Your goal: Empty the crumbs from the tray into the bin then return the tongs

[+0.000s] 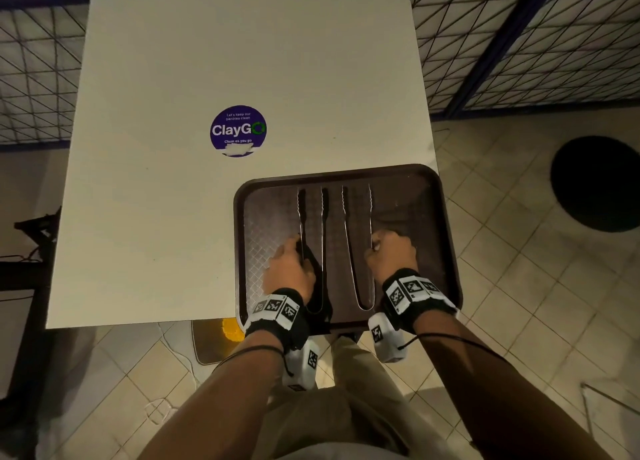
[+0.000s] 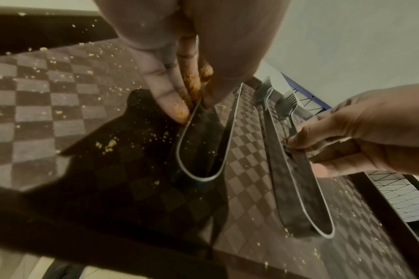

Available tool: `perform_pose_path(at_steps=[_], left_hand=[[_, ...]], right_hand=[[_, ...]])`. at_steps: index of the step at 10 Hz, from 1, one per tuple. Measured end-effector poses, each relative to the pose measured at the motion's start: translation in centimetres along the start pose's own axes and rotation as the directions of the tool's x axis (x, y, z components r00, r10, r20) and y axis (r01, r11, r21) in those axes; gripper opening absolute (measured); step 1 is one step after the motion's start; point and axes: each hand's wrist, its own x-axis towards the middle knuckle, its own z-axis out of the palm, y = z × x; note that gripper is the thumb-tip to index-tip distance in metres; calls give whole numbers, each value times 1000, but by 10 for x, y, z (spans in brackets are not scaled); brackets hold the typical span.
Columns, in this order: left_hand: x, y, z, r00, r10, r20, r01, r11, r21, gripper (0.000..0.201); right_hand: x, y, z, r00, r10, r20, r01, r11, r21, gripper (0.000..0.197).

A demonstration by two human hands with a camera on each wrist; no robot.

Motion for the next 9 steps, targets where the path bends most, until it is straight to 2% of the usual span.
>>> perform_pose_path(at_steps=[3,5,7,8,9], left_hand=[[-5,7,5,999,-29,-14,29,1000,-9,57],[-10,6,0,999,-24,-22,23,999,-36,53],[-36,-16,-36,995,-22,-99,3,982,-190,45],[-54,-51,-58,980,-116,-163,68,960,-273,44],[-86,-102,-75,934,-261,-244,181,934,-307,43]], right_hand=[[-2,3,1,1000,-20,-21,20,999,26,19],[-2,7,-5,999,-37,30,35,998,49,19],[-15,31,-21,989,-89,115,89,996,7,44],[-35,52,-36,987,-91,133,86,995,43,42],[-67,85,-43,979,-91,182,92,996,4,33]])
